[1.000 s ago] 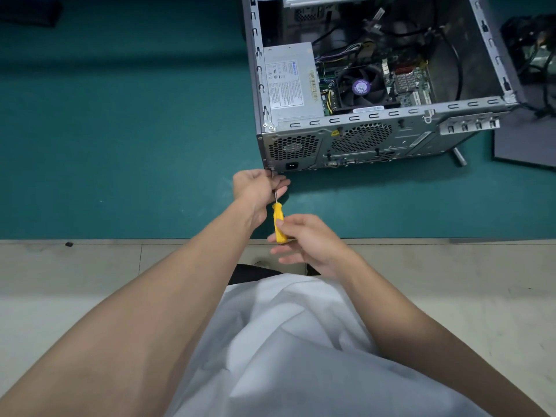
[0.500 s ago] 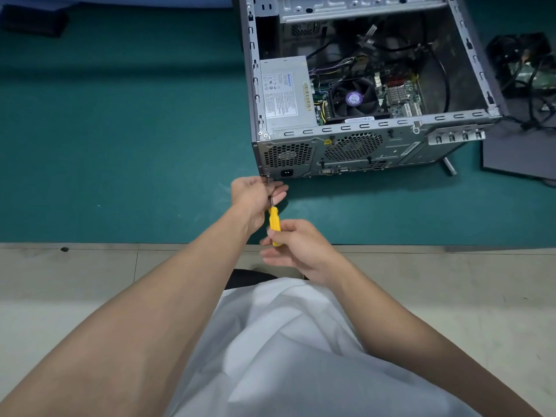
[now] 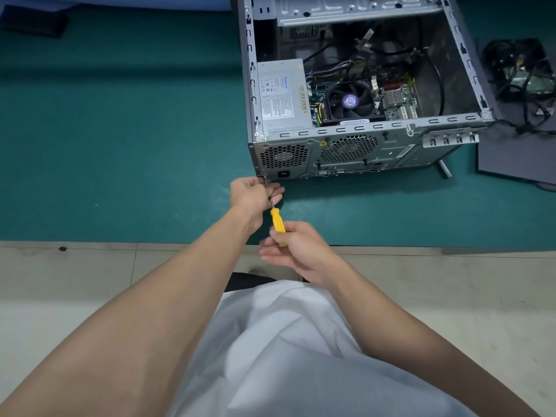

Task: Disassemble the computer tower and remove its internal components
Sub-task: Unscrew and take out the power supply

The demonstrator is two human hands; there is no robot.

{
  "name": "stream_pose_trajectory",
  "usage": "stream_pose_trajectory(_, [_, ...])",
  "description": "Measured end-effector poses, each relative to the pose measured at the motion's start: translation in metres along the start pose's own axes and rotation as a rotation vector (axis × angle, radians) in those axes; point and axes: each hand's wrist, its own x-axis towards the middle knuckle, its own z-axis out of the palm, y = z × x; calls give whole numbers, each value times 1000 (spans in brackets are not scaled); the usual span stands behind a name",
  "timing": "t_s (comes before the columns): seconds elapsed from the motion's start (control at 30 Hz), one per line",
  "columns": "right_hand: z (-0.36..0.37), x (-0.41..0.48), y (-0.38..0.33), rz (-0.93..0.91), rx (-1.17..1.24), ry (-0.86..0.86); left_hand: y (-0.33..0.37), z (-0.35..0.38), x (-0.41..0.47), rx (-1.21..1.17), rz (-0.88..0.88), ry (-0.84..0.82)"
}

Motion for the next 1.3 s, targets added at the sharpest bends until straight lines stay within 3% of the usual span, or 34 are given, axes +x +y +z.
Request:
stream_pose_trajectory(0.1, [-4,-2,-1,35,117,-100,1,-3,-2,-55,11,-49])
stream_pose_trajectory(0.3, [10,1,6,-96,-216,202,-4,0,0,31,32,116])
stream_pose_trajectory(0.37, [8,2,5,-89,-168,167,-4,1,2,22,33,117])
stream_pose_trajectory(0.47, [6,-2,1,13,91,-42,-3,-1,0,-51,20,35])
stream_pose_trajectory(0.53, [6,-2,2,31,123,-111,-4,-2,-1,-107,12,-7])
stream_pose_trajectory(0.73, [14,3,7,-79,-147,85,-3,-2,0,-4,40,126])
stream_pose_trajectory(0.93, [8,6,4,-21,87,-68,-1,1,-2,-184,13,41])
stream_pose_trajectory(1.03, [6,8,6,-80,-58,71,-1,-1,-2,-148,11,24])
stream_pose_trajectory(1.13, [8,10,7,-120,-159,223,-1,-1,1,37,45,132])
stream_pose_trajectory(1.2, [8,10,7,-117,-132,206,-1,0,1,61,51,179])
stream_pose_trajectory(1.3, [4,8,4,-34,79,40,0,1,1,-51,23,109])
